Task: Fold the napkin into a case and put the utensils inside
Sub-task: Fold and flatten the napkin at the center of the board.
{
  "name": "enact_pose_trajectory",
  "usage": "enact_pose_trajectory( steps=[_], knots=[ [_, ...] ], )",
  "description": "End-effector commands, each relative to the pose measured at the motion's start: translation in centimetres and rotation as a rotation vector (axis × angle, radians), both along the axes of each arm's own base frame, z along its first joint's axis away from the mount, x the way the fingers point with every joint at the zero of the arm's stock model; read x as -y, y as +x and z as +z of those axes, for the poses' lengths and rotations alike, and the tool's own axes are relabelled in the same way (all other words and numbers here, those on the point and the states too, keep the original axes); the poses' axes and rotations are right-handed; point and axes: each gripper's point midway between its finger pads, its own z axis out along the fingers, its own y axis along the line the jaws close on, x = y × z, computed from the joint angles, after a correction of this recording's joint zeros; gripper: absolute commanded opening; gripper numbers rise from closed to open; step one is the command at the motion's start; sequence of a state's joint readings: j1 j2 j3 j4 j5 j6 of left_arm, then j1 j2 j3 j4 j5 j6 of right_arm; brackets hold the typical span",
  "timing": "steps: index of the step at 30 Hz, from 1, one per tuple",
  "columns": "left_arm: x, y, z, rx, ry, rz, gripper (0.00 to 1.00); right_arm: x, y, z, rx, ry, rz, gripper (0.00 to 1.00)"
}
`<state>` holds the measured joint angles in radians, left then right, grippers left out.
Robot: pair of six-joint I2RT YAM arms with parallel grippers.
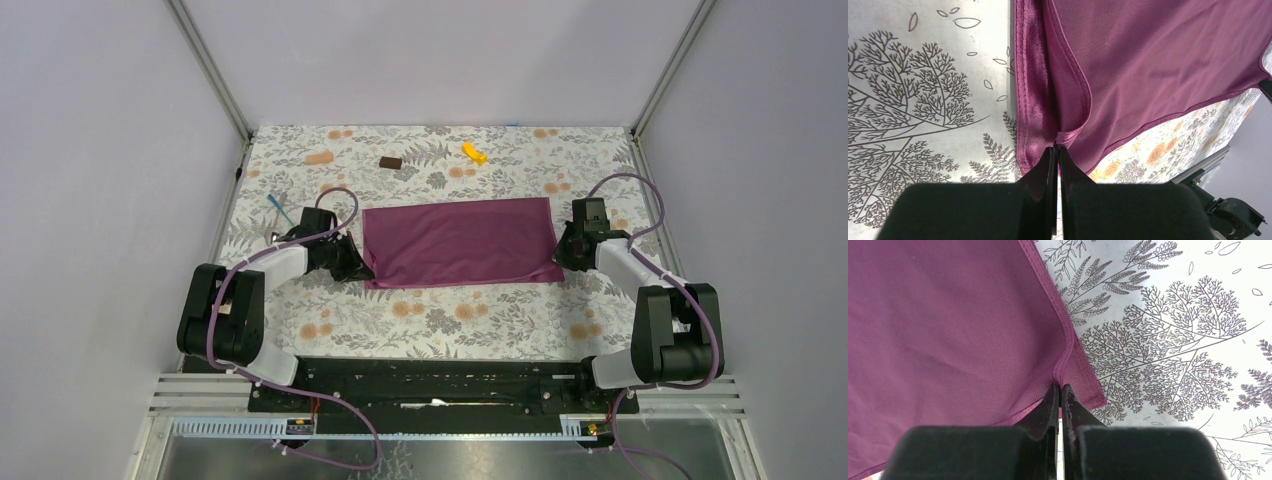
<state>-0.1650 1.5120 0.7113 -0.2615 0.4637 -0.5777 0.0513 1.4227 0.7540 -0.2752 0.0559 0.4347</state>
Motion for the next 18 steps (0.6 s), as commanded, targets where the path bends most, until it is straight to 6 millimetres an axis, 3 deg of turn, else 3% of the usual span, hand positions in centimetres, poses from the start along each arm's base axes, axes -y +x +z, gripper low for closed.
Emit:
enact_pose_trajectory(
  steps=[1, 13, 16, 17, 18],
  knots=[
    [0.04, 0.77, 0.53, 0.037, 0.003, -0.002, 0.02, 0.50, 0.74, 0.24, 0.026, -0.013, -0.022, 0.00],
    [-0.15, 0.65, 0.41, 0.034, 0.018, 0.003, 0.02, 0.50, 0.36, 0.22, 0.020, -0.014, -0.018, 0.00],
    [-0.35, 0.62, 0.50, 0.038, 0.027, 0.007, 0.06, 0.39, 0.19, 0.18, 0.014, -0.010, -0.012, 0.00],
    [-0.48, 0.51, 0.54, 0.035, 0.036, 0.011, 0.11, 0.34, 0.01, 0.25, 0.007, -0.007, -0.009, 0.02],
    [-0.74, 0.48, 0.71, 0.035, 0.051, 0.018, 0.16, 0.36, -0.22, 0.48, -0.004, -0.010, -0.008, 0.11]
  ],
)
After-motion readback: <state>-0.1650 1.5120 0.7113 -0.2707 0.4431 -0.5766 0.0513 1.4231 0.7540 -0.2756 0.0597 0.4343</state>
